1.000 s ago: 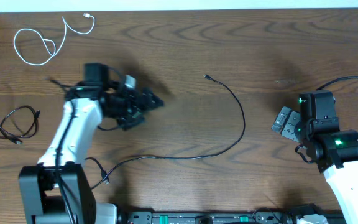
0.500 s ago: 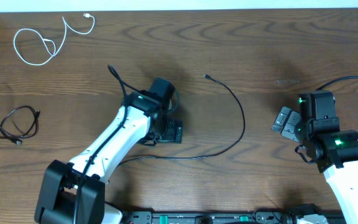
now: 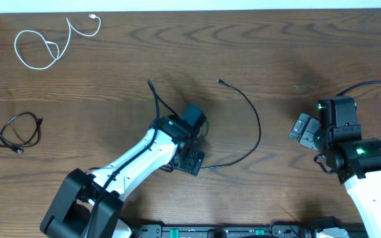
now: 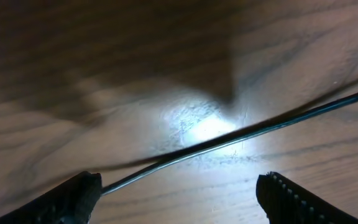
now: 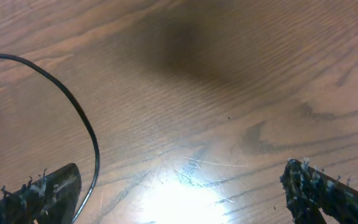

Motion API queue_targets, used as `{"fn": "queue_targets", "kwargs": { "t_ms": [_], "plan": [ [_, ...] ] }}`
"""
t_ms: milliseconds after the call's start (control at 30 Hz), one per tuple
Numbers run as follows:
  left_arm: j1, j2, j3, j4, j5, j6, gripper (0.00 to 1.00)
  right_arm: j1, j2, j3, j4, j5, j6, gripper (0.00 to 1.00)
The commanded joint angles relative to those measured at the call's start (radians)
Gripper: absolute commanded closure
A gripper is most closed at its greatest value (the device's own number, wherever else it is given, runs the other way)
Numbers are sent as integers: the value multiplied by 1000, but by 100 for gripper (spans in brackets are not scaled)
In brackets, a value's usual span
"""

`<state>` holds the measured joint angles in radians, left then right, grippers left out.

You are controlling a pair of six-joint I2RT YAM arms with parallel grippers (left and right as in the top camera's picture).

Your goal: Untangle cables

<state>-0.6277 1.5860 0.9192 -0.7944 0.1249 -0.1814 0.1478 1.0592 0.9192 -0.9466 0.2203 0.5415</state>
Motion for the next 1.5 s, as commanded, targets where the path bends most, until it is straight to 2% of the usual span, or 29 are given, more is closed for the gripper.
{"fn": "queue_targets", "kwargs": {
  "t_ms": [0,267,467,833,900,1033,1200,1233,1300,1467],
  "plan": [
    [-11,2,-41,50,-9,25,15,-7,-6,2,0,9,11,1],
    [-11,2,-60,84,-20,39,15,-7,-6,2,0,9,11,1],
    [-10,2,-114,98,-116,39,16,-7,-6,2,0,9,11,1],
    [-11,2,-176,110,-81,39,17,-7,-6,2,0,9,11,1],
    [-10,2,-176,119,-82,39,26,-7,-6,2,0,9,11,1],
    [-11,2,-177,145,-84,38,55,-7,-6,2,0,9,11,1],
    [-10,2,-177,146,-84,38,67,-7,-6,2,0,9,11,1],
    [-10,2,-177,146,-84,38,72,-7,-6,2,0,9,11,1],
    [-10,2,-177,150,-84,38,90,-7,-6,2,0,9,11,1],
    [-10,2,-157,171,-84,38,93,-7,-6,2,0,9,11,1]
  ]
}}
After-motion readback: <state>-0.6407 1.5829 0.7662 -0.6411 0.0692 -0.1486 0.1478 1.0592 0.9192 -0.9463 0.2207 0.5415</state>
